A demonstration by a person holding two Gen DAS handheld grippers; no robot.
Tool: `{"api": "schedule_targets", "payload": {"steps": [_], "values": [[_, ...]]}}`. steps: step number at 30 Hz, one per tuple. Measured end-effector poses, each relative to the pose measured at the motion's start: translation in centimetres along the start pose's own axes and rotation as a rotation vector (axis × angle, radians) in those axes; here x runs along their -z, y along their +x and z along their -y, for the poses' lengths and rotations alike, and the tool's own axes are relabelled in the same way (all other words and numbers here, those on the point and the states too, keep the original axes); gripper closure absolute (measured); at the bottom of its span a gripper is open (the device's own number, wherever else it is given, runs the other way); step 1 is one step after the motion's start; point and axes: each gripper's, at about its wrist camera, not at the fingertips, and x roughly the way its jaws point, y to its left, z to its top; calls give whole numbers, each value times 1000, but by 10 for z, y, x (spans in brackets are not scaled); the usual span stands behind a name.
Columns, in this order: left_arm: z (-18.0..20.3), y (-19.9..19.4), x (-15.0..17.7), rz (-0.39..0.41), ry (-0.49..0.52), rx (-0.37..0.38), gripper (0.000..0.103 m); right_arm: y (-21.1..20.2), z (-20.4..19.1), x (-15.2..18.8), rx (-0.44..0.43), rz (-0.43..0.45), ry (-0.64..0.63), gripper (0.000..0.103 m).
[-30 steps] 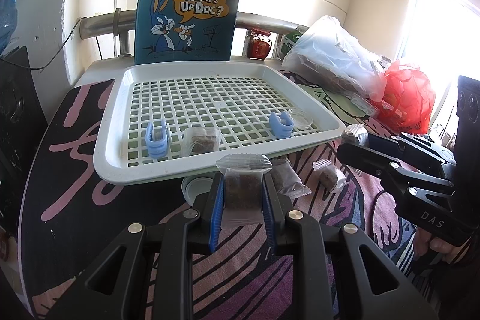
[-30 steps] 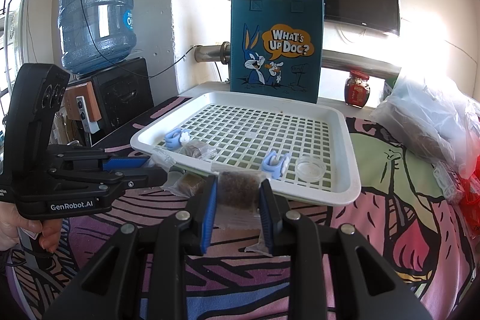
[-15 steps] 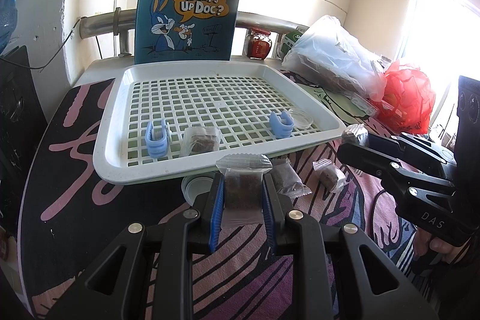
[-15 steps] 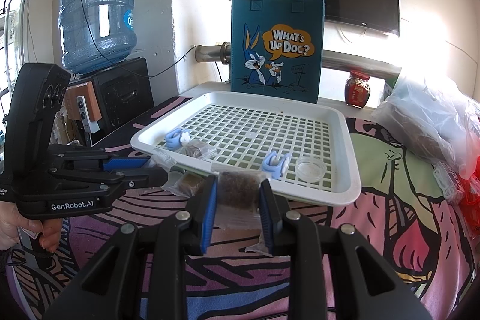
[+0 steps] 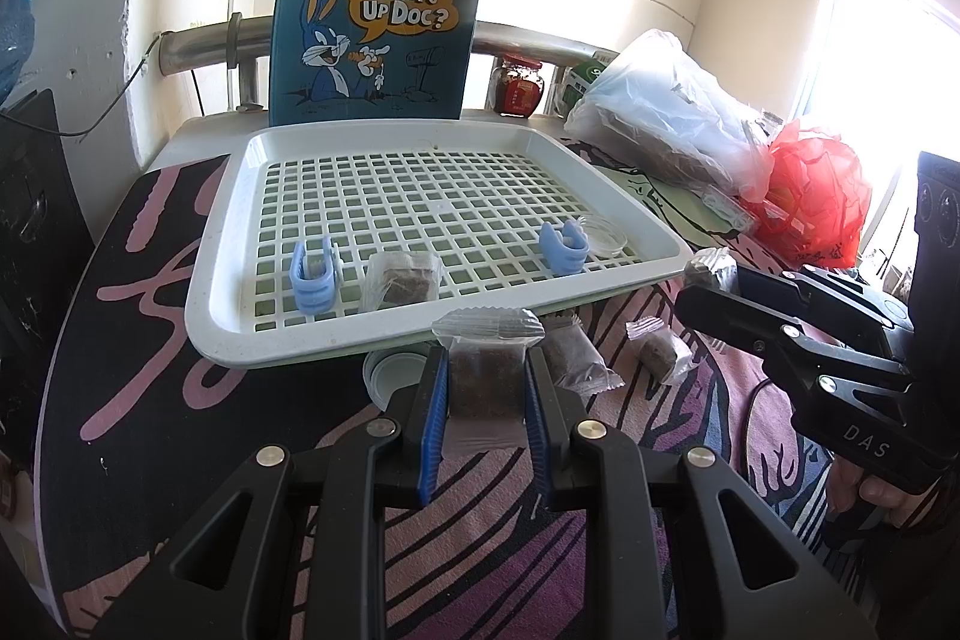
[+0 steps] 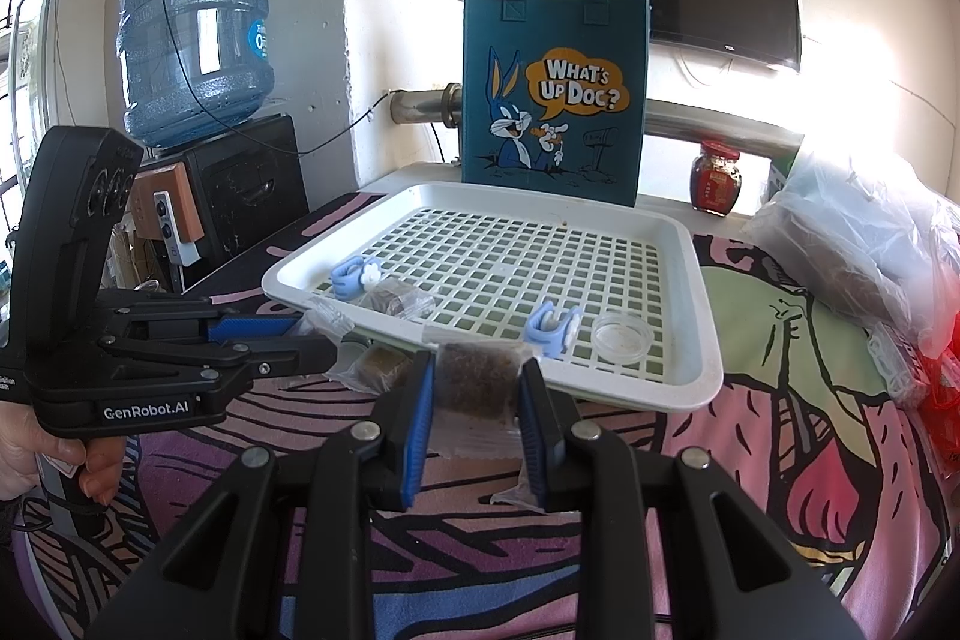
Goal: Organize objects
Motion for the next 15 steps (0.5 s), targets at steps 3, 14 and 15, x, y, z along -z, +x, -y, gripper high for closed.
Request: {"api": "schedule_targets", "payload": {"steps": [3,14,15], "values": [[0,0,0,0,0,0,80,0,-1,0,0,0,0,77],[0,0,0,-1,-1,0,80,0,-1,0,0,0,-1,77],[0,0,0,-2,-1,0,80,0,-2,0,0,0,-1,77]]}}
